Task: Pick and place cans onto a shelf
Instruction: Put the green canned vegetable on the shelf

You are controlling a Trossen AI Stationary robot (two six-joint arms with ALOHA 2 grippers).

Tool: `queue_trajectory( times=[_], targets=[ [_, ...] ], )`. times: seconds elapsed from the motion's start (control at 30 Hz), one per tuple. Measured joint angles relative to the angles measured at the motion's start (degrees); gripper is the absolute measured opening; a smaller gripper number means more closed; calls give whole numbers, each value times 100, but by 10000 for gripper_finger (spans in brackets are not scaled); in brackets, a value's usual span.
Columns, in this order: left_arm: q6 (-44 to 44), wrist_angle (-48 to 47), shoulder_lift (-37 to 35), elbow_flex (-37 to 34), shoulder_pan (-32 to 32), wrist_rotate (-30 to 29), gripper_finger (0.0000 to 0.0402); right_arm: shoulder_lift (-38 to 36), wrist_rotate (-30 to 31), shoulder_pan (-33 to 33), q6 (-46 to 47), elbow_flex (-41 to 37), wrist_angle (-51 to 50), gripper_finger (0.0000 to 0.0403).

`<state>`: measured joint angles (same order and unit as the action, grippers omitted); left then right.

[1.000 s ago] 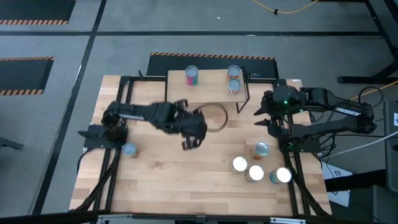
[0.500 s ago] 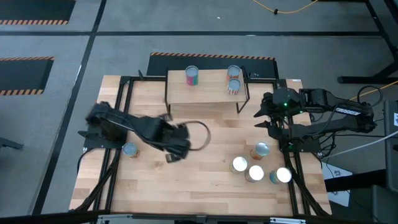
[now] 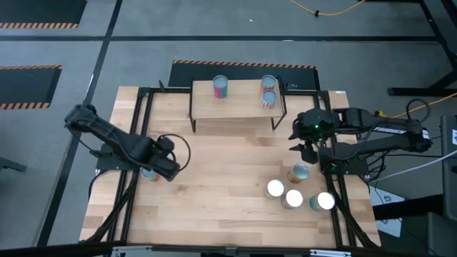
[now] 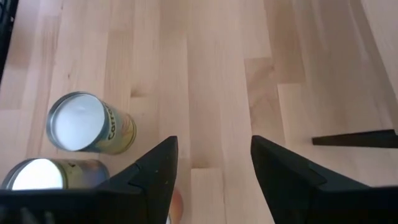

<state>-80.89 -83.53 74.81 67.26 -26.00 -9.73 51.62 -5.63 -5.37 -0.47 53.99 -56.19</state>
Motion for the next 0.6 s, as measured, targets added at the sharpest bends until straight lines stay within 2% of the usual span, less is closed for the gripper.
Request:
queue_trajectory(
  times=[0.3, 0.6],
  targets=[
    [-508, 539, 67, -782, -342, 643, 83, 2, -1, 0, 0, -179, 288, 208],
    [-1147, 629, 67, -1129, -656, 753, 83, 2, 0, -2, 2, -179, 287, 208]
  ],
)
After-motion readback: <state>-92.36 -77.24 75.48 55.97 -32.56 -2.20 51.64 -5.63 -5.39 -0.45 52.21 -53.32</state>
